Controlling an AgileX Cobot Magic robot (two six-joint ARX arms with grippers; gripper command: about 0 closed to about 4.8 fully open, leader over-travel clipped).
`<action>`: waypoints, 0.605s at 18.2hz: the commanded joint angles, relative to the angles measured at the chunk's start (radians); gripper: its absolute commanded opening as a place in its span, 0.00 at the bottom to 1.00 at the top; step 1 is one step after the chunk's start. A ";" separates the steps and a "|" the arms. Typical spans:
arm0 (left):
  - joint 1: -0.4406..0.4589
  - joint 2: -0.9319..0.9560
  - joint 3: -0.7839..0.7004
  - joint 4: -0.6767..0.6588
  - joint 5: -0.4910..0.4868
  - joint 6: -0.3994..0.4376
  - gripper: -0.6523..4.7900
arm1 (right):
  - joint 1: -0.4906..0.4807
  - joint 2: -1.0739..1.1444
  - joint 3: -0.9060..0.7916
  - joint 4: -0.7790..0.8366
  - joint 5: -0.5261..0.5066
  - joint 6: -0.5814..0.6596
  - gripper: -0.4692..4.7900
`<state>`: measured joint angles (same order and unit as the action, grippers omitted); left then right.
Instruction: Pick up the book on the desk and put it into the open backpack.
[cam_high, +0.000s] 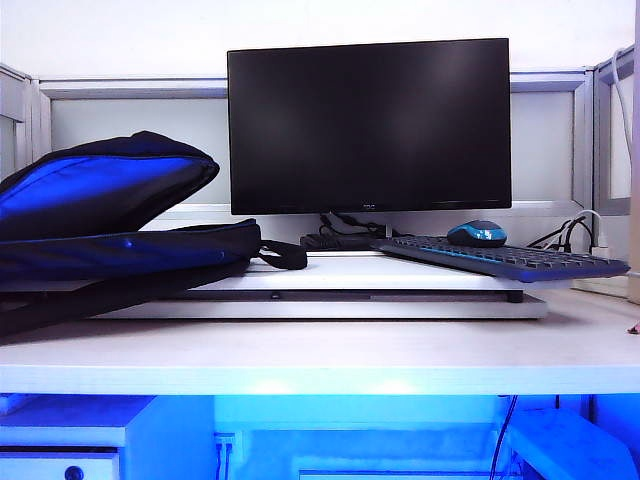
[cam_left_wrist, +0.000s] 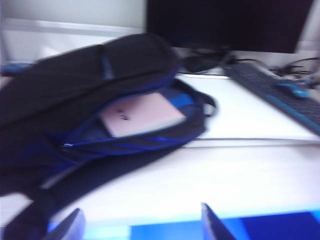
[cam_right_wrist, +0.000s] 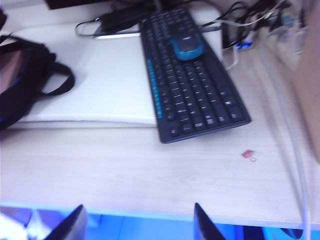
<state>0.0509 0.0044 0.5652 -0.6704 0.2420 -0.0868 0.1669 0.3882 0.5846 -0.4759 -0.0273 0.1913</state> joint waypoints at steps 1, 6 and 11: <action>0.001 0.000 -0.018 0.026 -0.040 0.035 0.68 | 0.000 -0.067 -0.096 0.095 0.010 0.017 0.55; 0.001 0.000 -0.088 0.087 -0.045 -0.047 0.68 | 0.000 -0.140 -0.253 0.143 0.011 0.026 0.54; 0.001 0.000 -0.175 0.166 -0.088 -0.179 0.68 | 0.000 -0.141 -0.327 0.183 0.029 0.027 0.54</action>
<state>0.0509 0.0040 0.3988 -0.5388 0.1829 -0.2489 0.1665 0.2485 0.2623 -0.3328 -0.0006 0.2150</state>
